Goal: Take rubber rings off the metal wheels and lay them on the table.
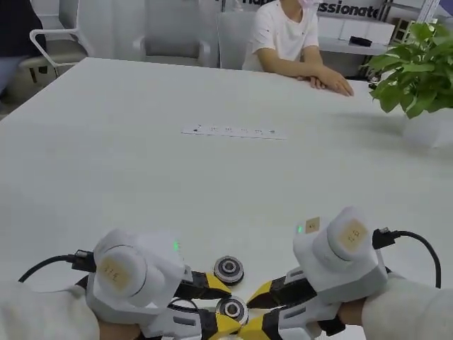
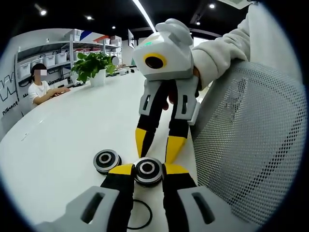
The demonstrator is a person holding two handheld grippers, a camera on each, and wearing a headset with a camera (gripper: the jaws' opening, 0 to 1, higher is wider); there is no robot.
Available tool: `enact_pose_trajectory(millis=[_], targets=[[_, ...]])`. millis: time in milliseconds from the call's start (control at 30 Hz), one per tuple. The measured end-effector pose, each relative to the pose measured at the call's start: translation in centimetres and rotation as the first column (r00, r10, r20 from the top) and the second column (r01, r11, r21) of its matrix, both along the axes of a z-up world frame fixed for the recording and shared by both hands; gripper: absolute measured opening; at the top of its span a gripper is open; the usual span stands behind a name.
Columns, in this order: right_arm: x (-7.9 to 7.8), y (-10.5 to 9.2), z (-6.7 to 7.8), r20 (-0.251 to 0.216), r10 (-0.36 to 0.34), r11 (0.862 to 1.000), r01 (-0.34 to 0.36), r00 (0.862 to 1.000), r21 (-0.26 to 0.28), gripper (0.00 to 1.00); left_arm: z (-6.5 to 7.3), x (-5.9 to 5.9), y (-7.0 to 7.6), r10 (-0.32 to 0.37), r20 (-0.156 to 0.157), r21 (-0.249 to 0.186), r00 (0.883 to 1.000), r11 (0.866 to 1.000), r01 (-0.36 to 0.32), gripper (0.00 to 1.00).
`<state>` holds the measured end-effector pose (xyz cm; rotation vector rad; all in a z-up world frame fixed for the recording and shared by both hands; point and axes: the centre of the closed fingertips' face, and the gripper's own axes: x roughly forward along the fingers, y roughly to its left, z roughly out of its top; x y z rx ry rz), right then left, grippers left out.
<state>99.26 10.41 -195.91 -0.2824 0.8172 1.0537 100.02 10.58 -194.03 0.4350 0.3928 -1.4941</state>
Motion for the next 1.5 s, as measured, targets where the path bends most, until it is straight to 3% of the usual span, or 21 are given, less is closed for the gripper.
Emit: enact_pose_trajectory(millis=[267, 400, 500, 667, 833, 1100, 1300, 1433, 1500], targets=[[-0.05, 0.05, 0.03, 0.003, 0.005, 1.0, -0.005, 1.0, -0.001, 0.22, 0.03, 0.3, 0.14, 0.031, -0.043, -0.013, 0.999, 0.999, -0.032, 0.09], [-0.04, 0.1, 0.0, 0.009, 0.01, 1.0, -0.01, 1.0, -0.006, 0.22, 0.01, 0.29, 0.13, 0.028, -0.033, -0.015, 0.999, 0.999, -0.028, 0.09], [-0.07, 0.15, -0.1, 0.01, 0.014, 1.0, -0.014, 1.0, -0.008, 0.2, -0.03, 0.13, 0.04, 0.03, -0.049, -0.028, 0.998, 0.999, -0.031, 0.08], [-0.17, 0.24, -0.31, 0.015, 0.03, 0.999, -0.029, 0.999, -0.022, 0.19, 0.06, 0.1, 0.2, 0.028, -0.046, -0.04, 0.999, 0.999, -0.03, 0.08], [-0.14, 0.25, -0.4, 0.025, 0.039, 0.999, -0.038, 0.999, -0.03, 0.18, 0.11, 0.19, 0.19, 0.038, -0.082, -0.067, 0.996, 0.997, -0.044, 0.08], [-0.07, 0.11, -0.36, 0.047, 0.056, 0.998, -0.054, 0.997, -0.044, 0.14, 0.12, 0.22, 0.14, 0.023, -0.071, -0.085, 0.997, 0.996, -0.029, 0.08], [-0.15, -0.08, -0.39, 0.054, 0.071, 0.996, -0.068, 0.996, -0.059, 0.1, 0.12, 0.27, 0.11, 0.03, -0.081, -0.086, 0.996, 0.996, -0.037, 0.08], [0.09, -0.36, -0.35, 0.068, 0.068, 0.995, -0.063, 0.995, -0.074, 0.01, 0.09, 0.27, 0.11, 0.031, -0.086, -0.088, 0.996, 0.995, -0.039, 0.07], [0.03, -0.32, -0.37, 0.066, 0.071, 0.995, -0.066, 0.995, -0.074, 0.0, 0.09, 0.26, 0.1, 0.031, -0.086, -0.088, 0.996, 0.995, -0.038, 0.07]])
